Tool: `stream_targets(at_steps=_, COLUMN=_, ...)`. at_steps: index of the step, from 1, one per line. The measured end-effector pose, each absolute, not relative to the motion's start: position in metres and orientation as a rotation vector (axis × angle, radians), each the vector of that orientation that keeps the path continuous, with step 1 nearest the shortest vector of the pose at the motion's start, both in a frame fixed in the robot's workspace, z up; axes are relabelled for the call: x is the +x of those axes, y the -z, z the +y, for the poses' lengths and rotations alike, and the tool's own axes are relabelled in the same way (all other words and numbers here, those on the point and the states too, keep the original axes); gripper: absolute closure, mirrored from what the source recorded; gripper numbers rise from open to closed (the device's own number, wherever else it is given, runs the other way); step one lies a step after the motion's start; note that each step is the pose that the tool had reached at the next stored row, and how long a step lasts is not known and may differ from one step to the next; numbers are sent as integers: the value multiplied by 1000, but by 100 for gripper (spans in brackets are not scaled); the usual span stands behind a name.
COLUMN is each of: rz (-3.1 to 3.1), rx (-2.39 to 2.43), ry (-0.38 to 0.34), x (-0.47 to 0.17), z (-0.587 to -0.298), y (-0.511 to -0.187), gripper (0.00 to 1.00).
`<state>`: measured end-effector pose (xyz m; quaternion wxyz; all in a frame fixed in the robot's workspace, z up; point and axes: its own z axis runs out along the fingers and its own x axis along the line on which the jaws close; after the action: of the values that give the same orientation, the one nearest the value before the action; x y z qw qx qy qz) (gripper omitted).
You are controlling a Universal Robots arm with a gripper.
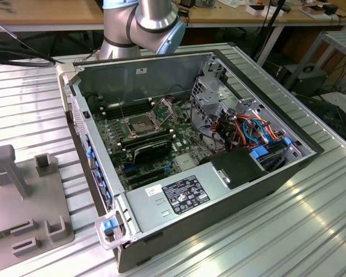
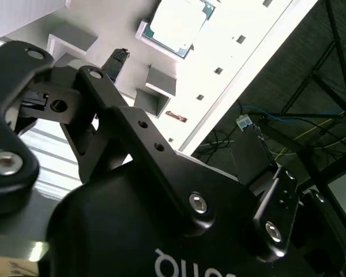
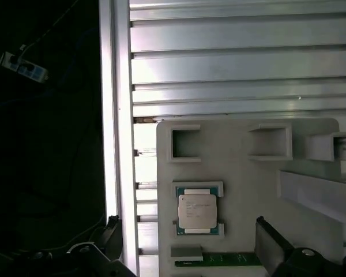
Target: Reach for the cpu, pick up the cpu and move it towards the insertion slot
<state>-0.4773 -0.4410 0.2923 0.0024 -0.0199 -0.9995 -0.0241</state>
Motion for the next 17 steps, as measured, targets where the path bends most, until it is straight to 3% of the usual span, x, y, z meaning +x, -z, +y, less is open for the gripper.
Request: stream_targets(at_steps=17, rz=-3133, rx=-62, ry=76, x=-476, z=-443, y=-274, gripper=1)
